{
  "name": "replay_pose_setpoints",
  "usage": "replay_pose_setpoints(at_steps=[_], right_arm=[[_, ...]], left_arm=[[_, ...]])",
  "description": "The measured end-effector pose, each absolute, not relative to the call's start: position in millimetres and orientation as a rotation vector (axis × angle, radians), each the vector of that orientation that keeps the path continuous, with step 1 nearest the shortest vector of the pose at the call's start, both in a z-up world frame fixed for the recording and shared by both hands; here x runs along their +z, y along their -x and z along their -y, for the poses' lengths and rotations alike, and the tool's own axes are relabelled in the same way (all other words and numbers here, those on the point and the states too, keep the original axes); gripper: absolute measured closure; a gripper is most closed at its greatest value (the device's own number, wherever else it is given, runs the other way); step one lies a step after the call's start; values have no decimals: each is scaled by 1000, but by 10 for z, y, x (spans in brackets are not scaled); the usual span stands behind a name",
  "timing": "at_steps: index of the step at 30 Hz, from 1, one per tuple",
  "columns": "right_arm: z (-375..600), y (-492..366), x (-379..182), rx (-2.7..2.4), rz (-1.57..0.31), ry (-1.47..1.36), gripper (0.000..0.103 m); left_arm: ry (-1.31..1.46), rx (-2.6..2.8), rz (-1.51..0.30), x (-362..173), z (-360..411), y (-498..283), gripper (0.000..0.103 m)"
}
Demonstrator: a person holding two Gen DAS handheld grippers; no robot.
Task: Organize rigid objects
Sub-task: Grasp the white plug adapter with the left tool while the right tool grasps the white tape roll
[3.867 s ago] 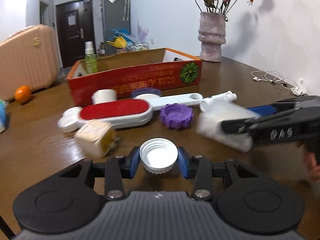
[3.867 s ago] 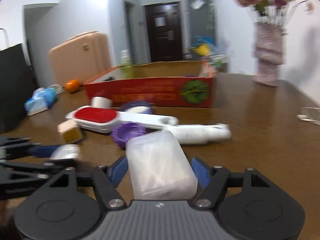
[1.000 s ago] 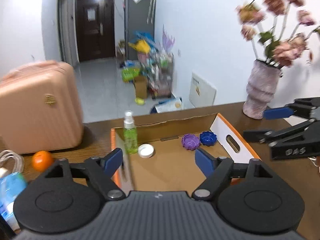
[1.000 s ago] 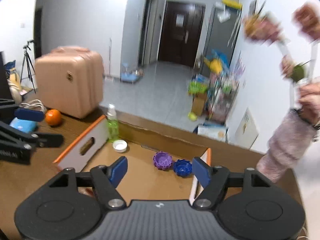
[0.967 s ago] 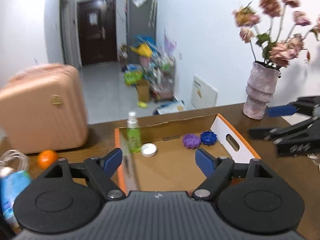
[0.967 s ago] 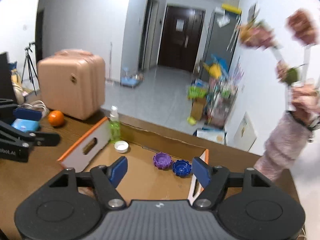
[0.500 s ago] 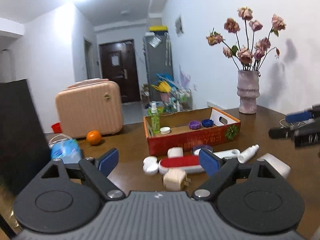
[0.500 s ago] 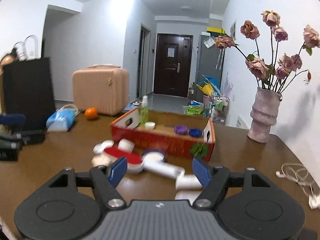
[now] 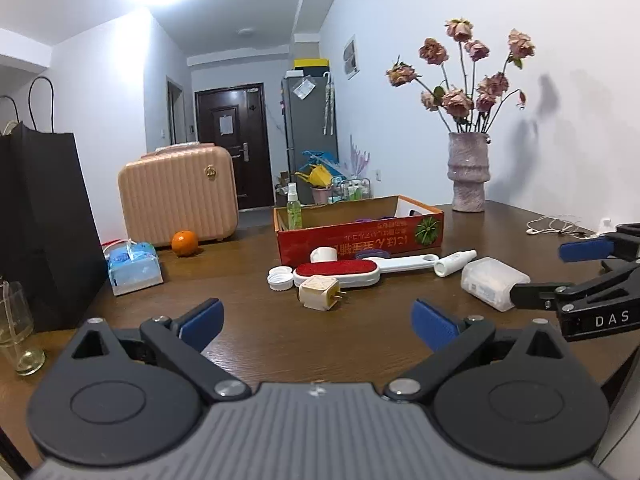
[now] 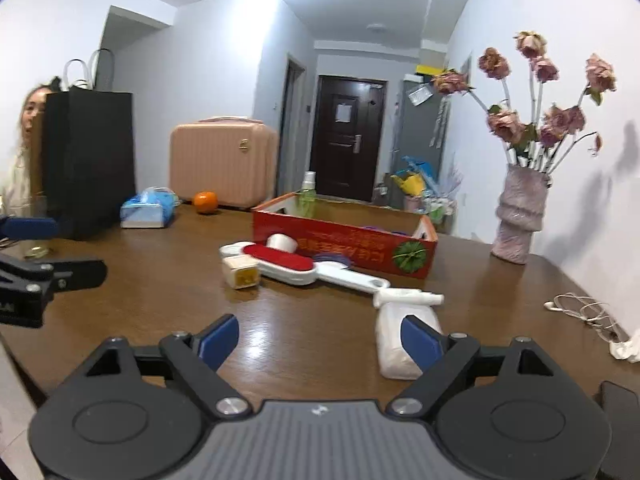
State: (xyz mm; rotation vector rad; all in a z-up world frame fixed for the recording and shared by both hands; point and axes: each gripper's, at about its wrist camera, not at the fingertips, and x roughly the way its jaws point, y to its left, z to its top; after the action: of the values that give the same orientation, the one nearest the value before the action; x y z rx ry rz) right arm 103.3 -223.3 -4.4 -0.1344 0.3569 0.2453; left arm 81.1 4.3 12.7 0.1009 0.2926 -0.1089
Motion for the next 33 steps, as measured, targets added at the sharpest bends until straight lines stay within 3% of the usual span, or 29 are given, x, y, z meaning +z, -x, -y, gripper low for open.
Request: replay_pose_setpoints(at_steps=[12,25,28,30,32,33], right_arm=[[2363,-1580,-286,206,-449,85,13],[2218,-2608,-241,272,-463,67,14],[2170,-2852,-228,282,-469,53,15],[2136,-3001,-224,291,-483,50,15],[2109,-3142,-221,312,-498,36,15],[2083,-3224,-216,320,-512,31,15]], left_arm=[[-78,-122,-396,-129,-35,-1335,1],[28,-160,-555,-292,-78,-2746,7],[41,-158,-586,-346,-13,-3093,15],[20,-140,-607,-399,48,-3256,24],[14,-136,-619,-448,66,-3367,41],[16,-132,-627,-469,53,-3395,42]])
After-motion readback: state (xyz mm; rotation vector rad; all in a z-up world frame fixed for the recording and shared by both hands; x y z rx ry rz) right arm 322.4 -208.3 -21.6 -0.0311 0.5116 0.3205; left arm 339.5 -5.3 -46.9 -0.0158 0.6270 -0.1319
